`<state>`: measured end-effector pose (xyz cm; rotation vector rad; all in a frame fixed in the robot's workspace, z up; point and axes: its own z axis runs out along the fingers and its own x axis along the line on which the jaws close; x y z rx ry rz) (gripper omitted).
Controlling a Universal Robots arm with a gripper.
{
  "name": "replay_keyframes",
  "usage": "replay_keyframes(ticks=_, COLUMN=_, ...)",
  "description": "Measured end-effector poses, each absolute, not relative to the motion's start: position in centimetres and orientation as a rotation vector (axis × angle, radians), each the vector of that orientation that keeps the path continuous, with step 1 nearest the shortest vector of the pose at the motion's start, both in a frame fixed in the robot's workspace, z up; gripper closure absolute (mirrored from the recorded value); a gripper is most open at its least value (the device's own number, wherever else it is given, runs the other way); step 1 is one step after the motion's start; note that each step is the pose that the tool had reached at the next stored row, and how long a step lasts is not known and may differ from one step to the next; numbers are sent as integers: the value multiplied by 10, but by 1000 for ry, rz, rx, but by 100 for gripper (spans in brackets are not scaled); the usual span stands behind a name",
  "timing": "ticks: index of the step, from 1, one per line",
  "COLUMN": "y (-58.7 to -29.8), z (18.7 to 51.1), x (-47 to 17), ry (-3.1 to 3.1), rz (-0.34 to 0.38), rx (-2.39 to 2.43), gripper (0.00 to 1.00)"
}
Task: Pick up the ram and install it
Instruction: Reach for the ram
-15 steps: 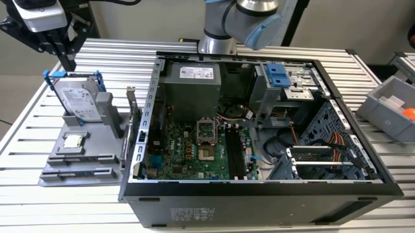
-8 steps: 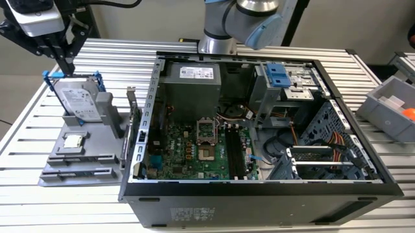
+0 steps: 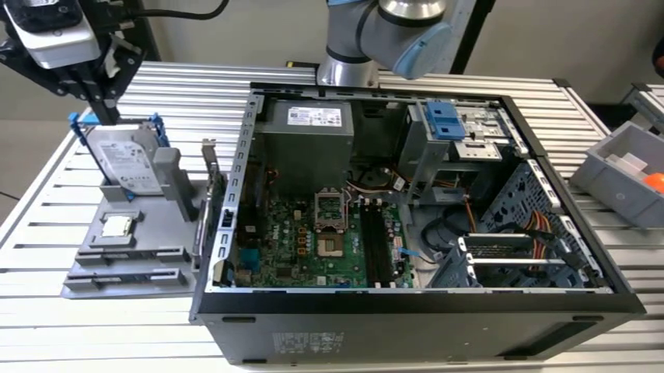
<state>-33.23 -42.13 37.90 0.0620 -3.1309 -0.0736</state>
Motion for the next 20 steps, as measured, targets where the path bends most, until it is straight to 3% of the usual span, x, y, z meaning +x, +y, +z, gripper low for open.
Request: replay_keyframes(ticks=20, y=-451, z=374, x=-332, ry=-3132, rz=-74, rx=-1, gripper=100)
